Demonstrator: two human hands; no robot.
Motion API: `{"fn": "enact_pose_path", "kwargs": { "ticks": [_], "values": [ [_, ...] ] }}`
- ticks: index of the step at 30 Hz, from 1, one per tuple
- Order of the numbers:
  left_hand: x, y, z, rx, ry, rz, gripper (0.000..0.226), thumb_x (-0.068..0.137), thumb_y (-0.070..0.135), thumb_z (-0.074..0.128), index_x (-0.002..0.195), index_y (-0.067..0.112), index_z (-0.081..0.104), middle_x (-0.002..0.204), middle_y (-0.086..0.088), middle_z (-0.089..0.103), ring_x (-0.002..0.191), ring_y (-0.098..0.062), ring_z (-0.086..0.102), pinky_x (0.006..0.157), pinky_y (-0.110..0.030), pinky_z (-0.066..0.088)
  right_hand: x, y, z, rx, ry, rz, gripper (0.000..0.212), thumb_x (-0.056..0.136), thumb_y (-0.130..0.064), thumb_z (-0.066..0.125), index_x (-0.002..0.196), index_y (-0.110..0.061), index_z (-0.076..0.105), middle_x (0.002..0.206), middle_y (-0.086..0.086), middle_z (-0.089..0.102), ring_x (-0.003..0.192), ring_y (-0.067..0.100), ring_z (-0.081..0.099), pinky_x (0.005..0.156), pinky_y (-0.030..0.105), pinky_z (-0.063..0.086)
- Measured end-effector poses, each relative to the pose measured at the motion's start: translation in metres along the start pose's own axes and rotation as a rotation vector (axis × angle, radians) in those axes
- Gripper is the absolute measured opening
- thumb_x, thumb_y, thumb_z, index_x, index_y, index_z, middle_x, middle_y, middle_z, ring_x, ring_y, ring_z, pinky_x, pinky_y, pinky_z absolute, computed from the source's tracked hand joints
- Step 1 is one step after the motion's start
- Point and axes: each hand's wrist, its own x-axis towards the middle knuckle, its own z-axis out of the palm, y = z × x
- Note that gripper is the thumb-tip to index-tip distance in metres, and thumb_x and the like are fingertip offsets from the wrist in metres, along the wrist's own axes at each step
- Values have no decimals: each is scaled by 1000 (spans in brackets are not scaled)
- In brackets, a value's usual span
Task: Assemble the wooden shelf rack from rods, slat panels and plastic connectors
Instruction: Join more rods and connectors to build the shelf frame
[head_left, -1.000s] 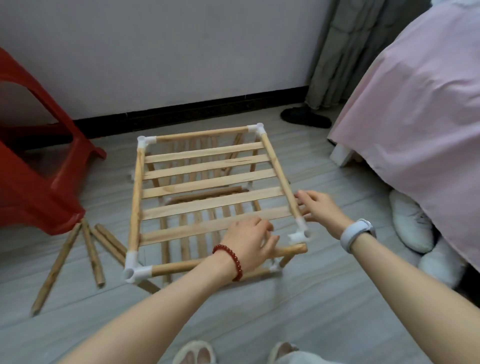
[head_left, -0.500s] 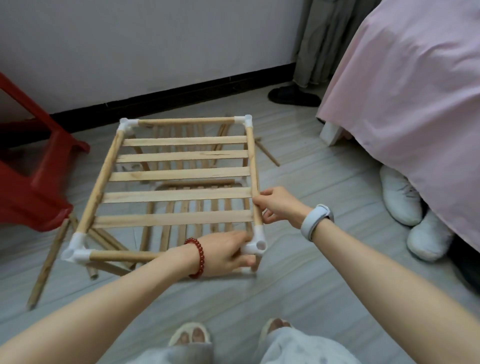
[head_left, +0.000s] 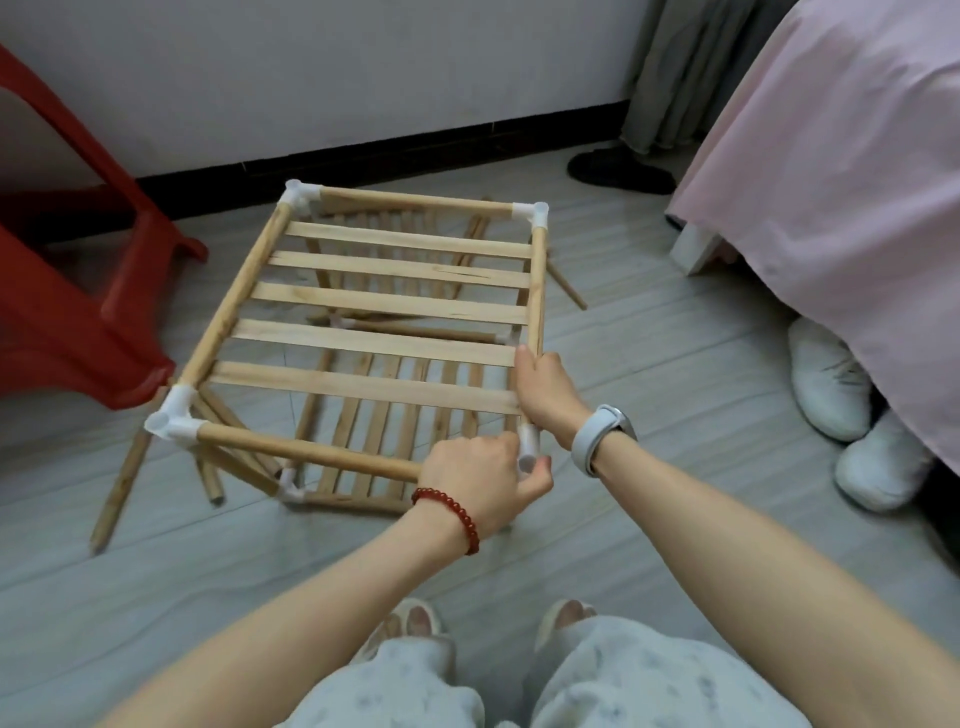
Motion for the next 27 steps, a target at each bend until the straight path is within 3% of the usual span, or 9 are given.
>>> {"fn": "enact_pose_path", "kwargs": {
  "ticks": [3,6,9,13,17,20,24,27],
  "values": [
    [-10,2,7,6,-1,58,36,91,52,31,83,17,39,87,-3,65,76,-26,61,57,-29,31,11,3,0,-45,-11,-5,49,99,-43,23,114,0,42,88,6,44,75,18,44,66,29,35],
    [-2,-7,2,-24,23,80,40,92,55,30,82,17,39,83,-1,62,71,-25,58,56,-30,36,18,3,2,-30,-48,-5,36,98,-48,25,103,-13,33,71,-5,36,60,9,37,52,26,31],
    [2,-19,-3,-83,-70,158,47,88,66,29,84,20,40,77,4,51,67,-20,53,58,-31,39,10,-5,-3,86,-96,31,41,98,-49,29,109,-10,39,76,-1,46,63,12,48,53,26,40],
    [-2,-39,-9,-77,-139,162,61,79,71,45,116,23,46,97,3,64,92,-20,61,67,-29,40,-20,1,-18,131,-235,65,48,96,-51,36,117,-9,48,84,6,65,64,10,62,58,25,49],
    [-7,-42,-12,-83,-144,152,63,79,68,49,125,24,46,108,4,63,98,-17,60,74,-29,44,-51,27,-23,32,-343,70,68,90,-50,50,144,-15,30,104,-2,64,94,9,62,87,30,50],
    [-12,-42,-14,-113,-169,142,61,80,64,51,126,24,48,109,4,62,97,-15,58,74,-27,44,-67,30,-23,55,-355,14,74,88,-38,59,147,-14,22,99,-8,64,101,8,57,86,24,42],
    [-16,-44,-19,-122,-213,147,60,81,61,51,127,22,47,113,2,58,98,-17,56,76,-28,45,-80,29,-17,92,-452,8,56,88,-32,62,134,-22,33,109,-5,59,102,8,55,74,15,41],
    [-18,-46,-24,-64,-213,170,56,84,60,46,125,21,49,109,2,56,96,-17,56,76,-29,45,-87,30,-12,102,-481,-20,46,93,-27,54,133,-13,36,109,-2,56,97,5,54,81,19,44]
  ]
}}
